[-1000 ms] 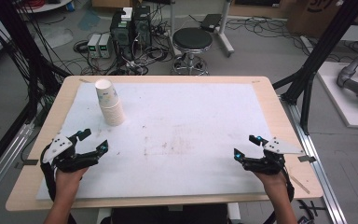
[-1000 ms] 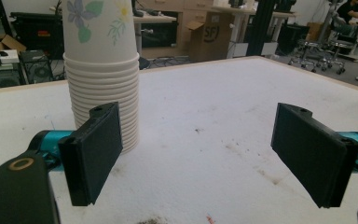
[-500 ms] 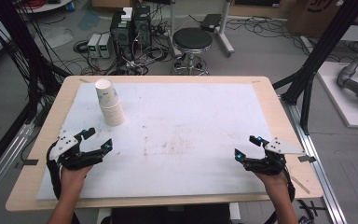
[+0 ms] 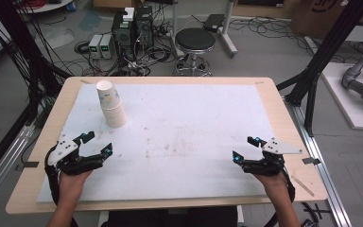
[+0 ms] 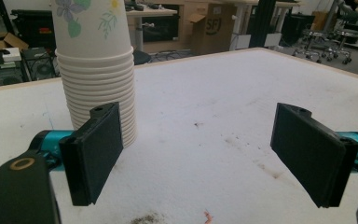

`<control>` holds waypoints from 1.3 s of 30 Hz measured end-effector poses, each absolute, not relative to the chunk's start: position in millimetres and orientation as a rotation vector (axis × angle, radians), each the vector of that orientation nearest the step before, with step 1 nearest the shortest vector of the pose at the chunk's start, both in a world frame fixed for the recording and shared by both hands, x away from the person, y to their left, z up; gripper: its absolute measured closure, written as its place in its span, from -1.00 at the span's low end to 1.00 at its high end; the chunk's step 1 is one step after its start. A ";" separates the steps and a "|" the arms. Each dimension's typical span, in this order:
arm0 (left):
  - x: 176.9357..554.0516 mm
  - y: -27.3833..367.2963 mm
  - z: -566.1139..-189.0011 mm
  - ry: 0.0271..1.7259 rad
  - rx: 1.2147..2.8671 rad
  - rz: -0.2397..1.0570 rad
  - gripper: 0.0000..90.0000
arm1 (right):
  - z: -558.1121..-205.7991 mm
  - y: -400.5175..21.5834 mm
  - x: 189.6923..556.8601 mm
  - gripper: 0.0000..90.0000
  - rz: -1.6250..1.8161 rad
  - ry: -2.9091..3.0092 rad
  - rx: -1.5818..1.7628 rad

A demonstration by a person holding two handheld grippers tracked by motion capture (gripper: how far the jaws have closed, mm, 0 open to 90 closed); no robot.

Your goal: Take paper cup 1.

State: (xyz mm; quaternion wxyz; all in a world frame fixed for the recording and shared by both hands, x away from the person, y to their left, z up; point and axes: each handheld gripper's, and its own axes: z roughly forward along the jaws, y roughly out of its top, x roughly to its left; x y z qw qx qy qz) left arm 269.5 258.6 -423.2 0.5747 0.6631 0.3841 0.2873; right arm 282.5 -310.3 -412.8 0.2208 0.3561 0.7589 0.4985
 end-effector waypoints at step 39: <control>370.8 260.3 -324.5 1.014 1.619 0.765 -0.64 | -412.0 -305.5 289.5 -0.62 1.392 2.143 0.975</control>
